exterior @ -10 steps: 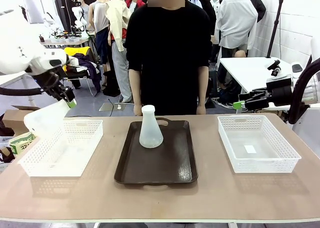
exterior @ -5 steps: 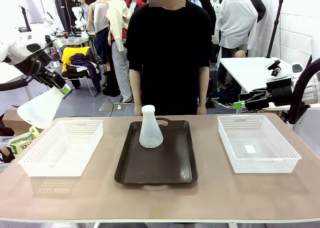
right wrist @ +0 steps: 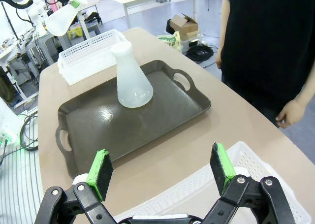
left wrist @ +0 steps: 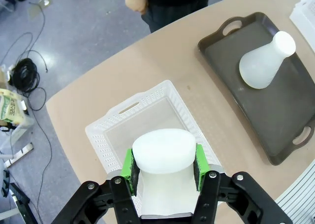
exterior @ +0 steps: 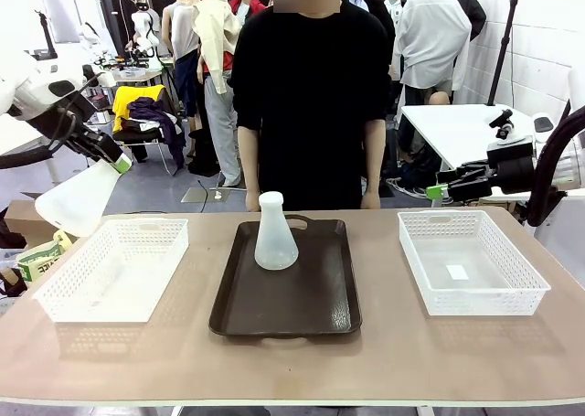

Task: Prepare the laboratory tools.
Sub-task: Place the picked Big flask upright in the Handle tray as directed by the person.

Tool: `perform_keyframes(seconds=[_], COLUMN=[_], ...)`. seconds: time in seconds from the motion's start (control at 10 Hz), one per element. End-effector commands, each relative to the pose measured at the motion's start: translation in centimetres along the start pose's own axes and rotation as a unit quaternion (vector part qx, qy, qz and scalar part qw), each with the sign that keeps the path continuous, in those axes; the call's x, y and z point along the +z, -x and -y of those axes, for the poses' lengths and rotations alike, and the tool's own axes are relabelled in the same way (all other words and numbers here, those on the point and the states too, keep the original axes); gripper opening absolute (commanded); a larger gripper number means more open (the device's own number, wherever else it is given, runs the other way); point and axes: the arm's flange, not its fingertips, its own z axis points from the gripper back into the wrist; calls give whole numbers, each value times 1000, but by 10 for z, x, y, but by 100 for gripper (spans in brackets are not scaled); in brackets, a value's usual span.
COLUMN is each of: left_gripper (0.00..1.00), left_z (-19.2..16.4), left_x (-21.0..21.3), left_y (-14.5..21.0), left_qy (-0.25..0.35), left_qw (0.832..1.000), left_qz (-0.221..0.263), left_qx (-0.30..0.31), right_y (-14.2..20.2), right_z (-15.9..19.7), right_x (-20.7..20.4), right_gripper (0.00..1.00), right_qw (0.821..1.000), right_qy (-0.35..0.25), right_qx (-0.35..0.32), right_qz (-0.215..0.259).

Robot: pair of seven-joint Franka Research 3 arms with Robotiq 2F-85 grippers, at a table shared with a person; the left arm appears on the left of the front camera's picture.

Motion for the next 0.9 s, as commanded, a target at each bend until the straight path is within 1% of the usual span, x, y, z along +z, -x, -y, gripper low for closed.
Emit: perform_keyframes(seconds=[0.0,0.8], left_gripper=[0,0], left_z=[-2,-2], left_x=[2,2], left_y=[-1,-1], left_qy=[-4,-4], left_qw=[1000,1000], left_qz=[0,0], left_qx=[0,0], right_y=[0,0], right_z=[-1,-1], right_x=[1,1], right_gripper=[100,100], right_qw=[1000,1000], right_qy=[-3,-3], right_qx=[-5,-5], right_qz=[-9,-9])
